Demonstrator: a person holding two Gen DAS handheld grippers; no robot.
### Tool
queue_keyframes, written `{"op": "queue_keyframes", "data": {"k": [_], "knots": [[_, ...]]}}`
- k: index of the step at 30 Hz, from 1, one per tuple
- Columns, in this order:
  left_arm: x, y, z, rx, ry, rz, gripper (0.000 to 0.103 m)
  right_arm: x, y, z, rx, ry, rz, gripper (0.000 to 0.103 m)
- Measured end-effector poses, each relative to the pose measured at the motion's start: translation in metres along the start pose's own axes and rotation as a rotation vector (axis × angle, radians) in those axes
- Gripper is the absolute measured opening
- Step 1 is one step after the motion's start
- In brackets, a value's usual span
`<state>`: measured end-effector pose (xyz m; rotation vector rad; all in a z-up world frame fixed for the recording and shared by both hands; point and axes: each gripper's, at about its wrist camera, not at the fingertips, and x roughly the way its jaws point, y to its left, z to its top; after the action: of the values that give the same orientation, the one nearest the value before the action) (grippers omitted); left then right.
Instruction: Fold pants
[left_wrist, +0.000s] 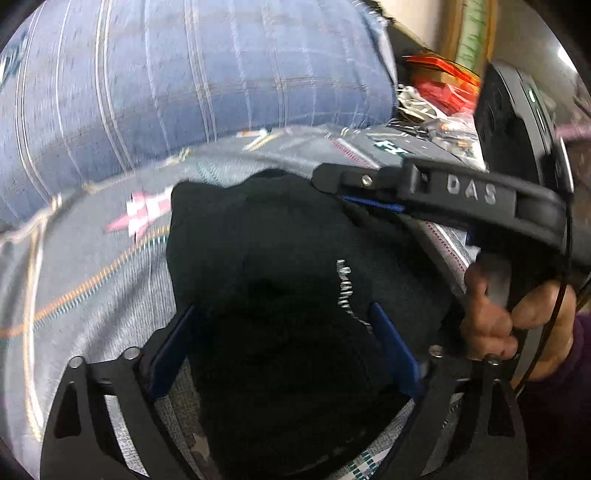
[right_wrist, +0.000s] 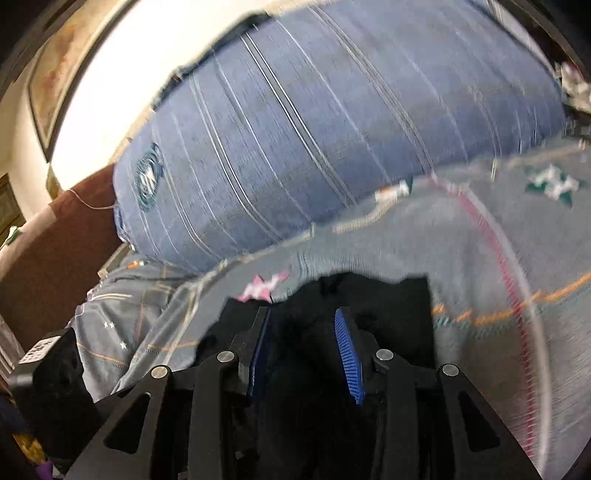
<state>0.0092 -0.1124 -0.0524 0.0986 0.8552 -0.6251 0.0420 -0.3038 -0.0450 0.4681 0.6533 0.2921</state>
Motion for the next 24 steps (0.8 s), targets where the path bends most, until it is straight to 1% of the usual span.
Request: {"op": "queue_keyframes", "data": {"k": [1, 2, 3, 4, 8, 11, 19, 24], "knots": [[0.005, 0.007, 0.000, -0.048, 0.026, -0.015, 0.103, 0.004, -0.002, -0.002, 0.014, 0.012, 0.002, 0.037], [0.008, 0.012, -0.001, -0.085, 0.040, -0.036, 0.103, 0.008, -0.003, -0.004, 0.017, 0.024, -0.003, 0.037], [0.006, 0.010, -0.003, -0.070, 0.026, -0.032, 0.103, 0.012, -0.004, -0.005, 0.017, 0.041, -0.013, 0.037], [0.005, 0.005, -0.004, -0.044, 0.023, -0.012, 0.103, 0.014, -0.006, -0.006, 0.020, 0.045, -0.017, 0.036], [0.004, 0.001, -0.005, -0.067, 0.035, 0.011, 0.103, 0.016, -0.012, -0.007, 0.041, 0.042, 0.003, 0.036], [0.004, 0.001, -0.006, -0.070, 0.035, 0.016, 0.103, 0.017, -0.011, -0.009, 0.013, 0.035, -0.009, 0.036], [0.004, 0.000, -0.008, -0.076, 0.021, 0.032, 0.103, 0.017, -0.009, -0.009, 0.001, 0.034, -0.013, 0.036], [0.001, 0.002, -0.012, -0.095, -0.017, 0.022, 0.103, 0.017, -0.009, -0.008, 0.005, 0.036, -0.013, 0.036]]}}
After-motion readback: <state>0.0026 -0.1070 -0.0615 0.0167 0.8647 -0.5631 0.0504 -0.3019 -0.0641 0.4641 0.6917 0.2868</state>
